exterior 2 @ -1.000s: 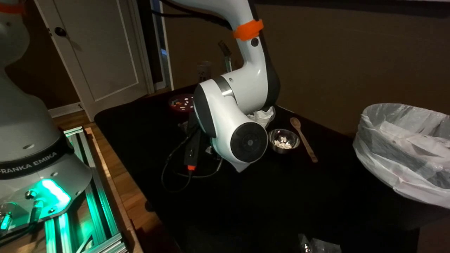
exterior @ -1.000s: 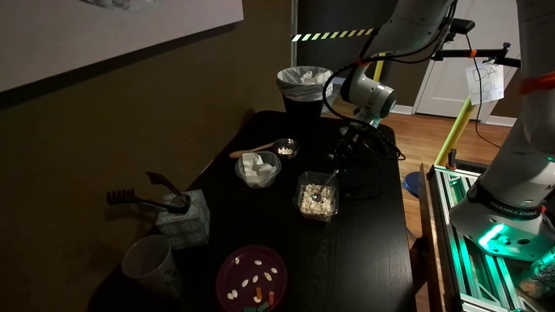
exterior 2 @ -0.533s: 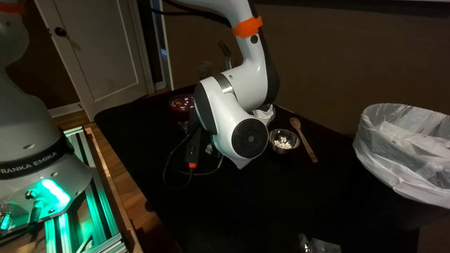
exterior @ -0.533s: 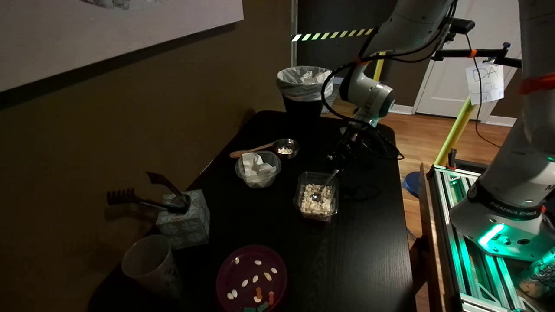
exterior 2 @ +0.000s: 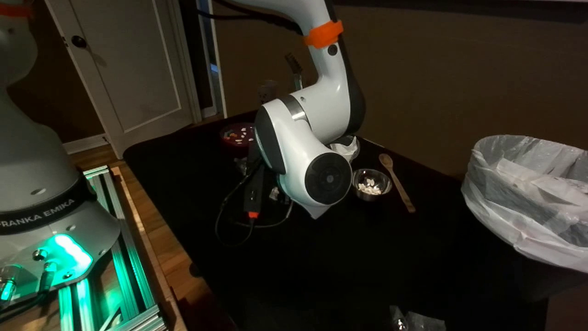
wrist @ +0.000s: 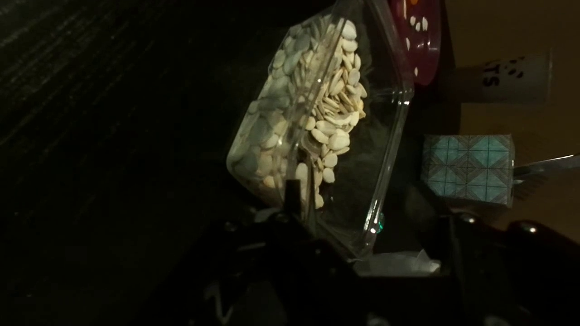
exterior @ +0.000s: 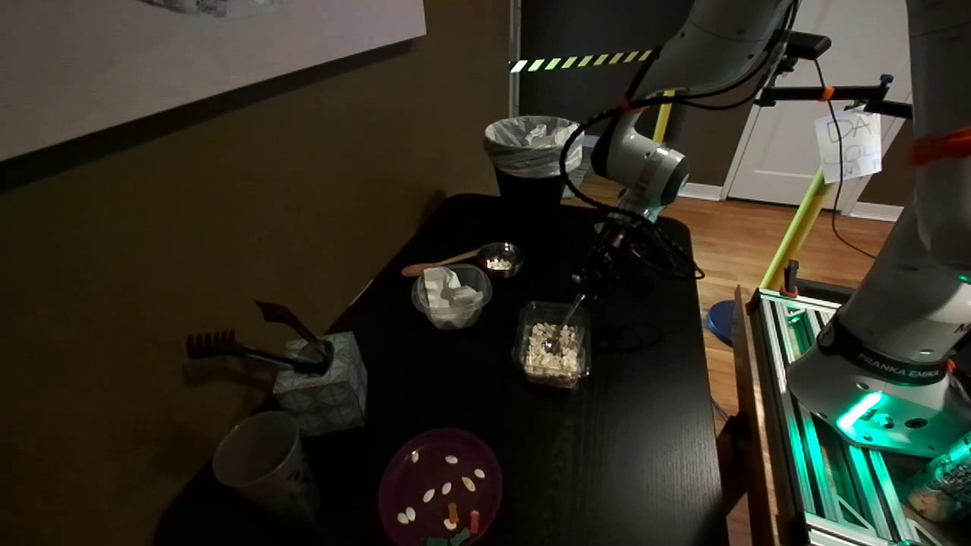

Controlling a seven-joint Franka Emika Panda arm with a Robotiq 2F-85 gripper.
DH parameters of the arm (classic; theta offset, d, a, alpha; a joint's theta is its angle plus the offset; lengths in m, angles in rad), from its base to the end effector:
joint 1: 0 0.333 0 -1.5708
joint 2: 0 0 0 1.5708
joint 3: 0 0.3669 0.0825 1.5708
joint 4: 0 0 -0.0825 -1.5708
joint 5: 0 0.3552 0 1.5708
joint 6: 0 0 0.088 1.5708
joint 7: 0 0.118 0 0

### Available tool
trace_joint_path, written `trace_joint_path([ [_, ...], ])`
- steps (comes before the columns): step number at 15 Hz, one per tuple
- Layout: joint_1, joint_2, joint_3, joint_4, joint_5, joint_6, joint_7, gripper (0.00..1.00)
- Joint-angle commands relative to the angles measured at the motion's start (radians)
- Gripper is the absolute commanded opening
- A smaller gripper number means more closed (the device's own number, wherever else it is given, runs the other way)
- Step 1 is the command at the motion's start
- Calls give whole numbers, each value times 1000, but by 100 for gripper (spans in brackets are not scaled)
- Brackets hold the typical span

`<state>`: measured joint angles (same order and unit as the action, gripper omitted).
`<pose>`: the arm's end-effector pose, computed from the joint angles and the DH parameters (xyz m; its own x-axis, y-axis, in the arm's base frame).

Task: Remove the silver spoon from the lunchbox and put it in the other lunchbox in the front

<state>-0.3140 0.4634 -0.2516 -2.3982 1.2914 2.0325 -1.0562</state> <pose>0.3978 -0.1843 0.1738 0.8515 -0.4976 -0.1653 -0.4164 -0.4501 -0.7900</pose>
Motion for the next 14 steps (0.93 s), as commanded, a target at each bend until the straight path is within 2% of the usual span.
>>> trace_joint_path([
  [1, 3, 13, -5, 14, 7, 9, -11, 50],
  [4, 8, 16, -2, 19, 18, 29, -22, 61],
  [5, 10, 17, -1, 21, 24, 39, -25, 74],
  [8, 11, 19, 4, 26, 50, 62, -40, 84],
  [9, 12, 20, 5, 27, 56, 66, -43, 85],
  [11, 14, 21, 6, 27, 62, 73, -49, 78],
  [14, 17, 23, 6, 30, 68, 77, -49, 74],
])
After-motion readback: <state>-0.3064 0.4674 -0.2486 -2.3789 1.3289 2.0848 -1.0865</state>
